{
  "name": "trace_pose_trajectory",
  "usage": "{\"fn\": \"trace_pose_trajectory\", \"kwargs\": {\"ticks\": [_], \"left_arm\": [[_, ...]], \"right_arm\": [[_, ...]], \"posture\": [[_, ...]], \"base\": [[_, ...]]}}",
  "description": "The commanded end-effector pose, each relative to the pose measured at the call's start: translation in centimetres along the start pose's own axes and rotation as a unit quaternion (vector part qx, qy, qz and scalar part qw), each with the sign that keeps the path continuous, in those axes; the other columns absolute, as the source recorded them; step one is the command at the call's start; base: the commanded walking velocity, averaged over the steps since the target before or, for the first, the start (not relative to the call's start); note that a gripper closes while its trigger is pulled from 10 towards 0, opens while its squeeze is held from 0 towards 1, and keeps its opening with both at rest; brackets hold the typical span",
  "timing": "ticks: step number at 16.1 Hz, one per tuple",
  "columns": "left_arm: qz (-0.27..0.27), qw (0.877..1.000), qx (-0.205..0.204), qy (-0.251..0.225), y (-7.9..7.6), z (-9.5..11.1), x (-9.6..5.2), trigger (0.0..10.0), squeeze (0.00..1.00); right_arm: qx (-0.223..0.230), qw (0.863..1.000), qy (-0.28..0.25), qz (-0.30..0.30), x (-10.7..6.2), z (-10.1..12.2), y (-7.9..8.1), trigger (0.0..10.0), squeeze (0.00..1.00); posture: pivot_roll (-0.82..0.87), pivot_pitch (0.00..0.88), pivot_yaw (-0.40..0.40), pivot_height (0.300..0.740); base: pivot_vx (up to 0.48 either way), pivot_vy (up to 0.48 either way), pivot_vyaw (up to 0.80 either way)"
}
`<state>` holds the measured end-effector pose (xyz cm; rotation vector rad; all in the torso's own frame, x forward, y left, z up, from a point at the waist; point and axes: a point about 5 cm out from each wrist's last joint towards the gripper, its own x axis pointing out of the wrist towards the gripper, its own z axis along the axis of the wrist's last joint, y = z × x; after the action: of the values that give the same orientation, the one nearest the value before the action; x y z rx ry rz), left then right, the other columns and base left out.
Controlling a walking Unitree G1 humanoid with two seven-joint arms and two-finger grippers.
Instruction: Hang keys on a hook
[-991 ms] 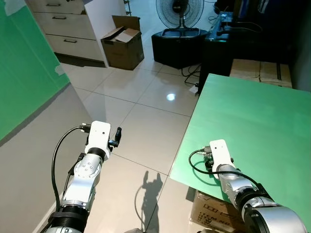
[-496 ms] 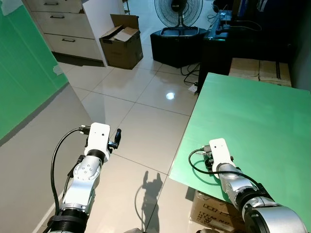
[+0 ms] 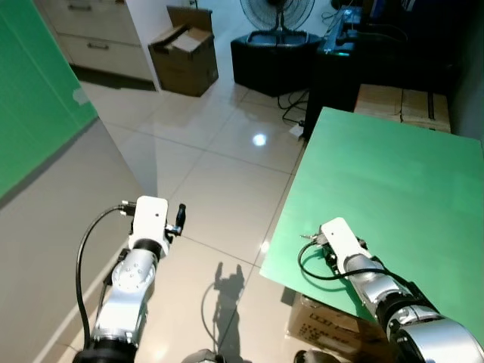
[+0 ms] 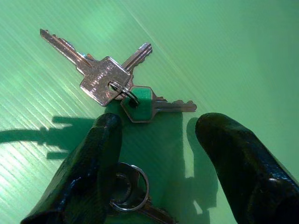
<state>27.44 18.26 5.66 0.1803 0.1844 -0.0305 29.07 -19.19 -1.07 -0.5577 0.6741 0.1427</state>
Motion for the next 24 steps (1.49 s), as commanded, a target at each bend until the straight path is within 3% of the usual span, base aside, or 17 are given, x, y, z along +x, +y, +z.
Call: {"fn": "trace_pose_trajectory", "kwargs": {"ticks": [1, 9, 10, 11, 12, 17, 24], "left_arm": [[0.013, 1.000, 0.001, 0.001, 0.5, 0.1, -0.2, 10.0, 0.00], [0.034, 0.999, -0.007, 0.008, 0.6, -0.2, -1.3, 10.0, 0.00], [0.034, 0.999, -0.007, 0.008, 0.5, -0.2, -1.4, 10.0, 0.00], [0.037, 0.999, -0.008, 0.006, 0.5, 0.0, -1.4, 10.0, 0.00], [0.039, 0.999, -0.008, 0.006, 0.6, -0.1, -1.6, 10.0, 0.00], [0.044, 0.999, -0.007, 0.013, 0.7, -0.2, -2.1, 10.0, 0.00], [0.030, 0.999, -0.009, 0.005, 0.0, 0.3, -0.7, 10.0, 0.00]], "right_arm": [[-0.016, 1.000, 0.021, 0.013, -0.1, -0.9, 0.3, 10.0, 0.00], [-0.063, 0.998, -0.008, 0.022, 0.1, 0.5, 0.3, 10.0, 0.00], [-0.053, 0.998, -0.011, 0.023, 0.1, 0.7, 0.3, 8.7, 0.00], [-0.043, 0.999, -0.013, 0.020, 0.1, 0.8, 0.3, 1.7, 0.00], [-0.035, 0.999, -0.014, 0.020, 0.1, 0.9, 0.3, 0.0, 0.00], [0.040, 0.999, -0.016, 0.018, 0.1, 0.9, 0.3, 0.0, 0.00], [0.078, 0.996, -0.046, 0.000, 0.1, 1.5, 0.6, 0.0, 0.00]], "posture": [[0.02, 0.121, 0.069, 0.740], [0.04, 0.185, 0.030, 0.740], [0.04, 0.194, 0.025, 0.740], [0.04, 0.199, 0.020, 0.740], [0.05, 0.199, 0.019, 0.740], [0.05, 0.204, 0.024, 0.740], [0.02, 0.140, 0.033, 0.740]], "base": [[0.000, 0.000, 0.00], [0.000, 0.000, 0.00], [0.000, 0.000, 0.00], [0.000, 0.000, 0.00], [0.000, 0.000, 0.00], [0.000, 0.000, 0.00], [0.000, 0.000, 0.00]]}}
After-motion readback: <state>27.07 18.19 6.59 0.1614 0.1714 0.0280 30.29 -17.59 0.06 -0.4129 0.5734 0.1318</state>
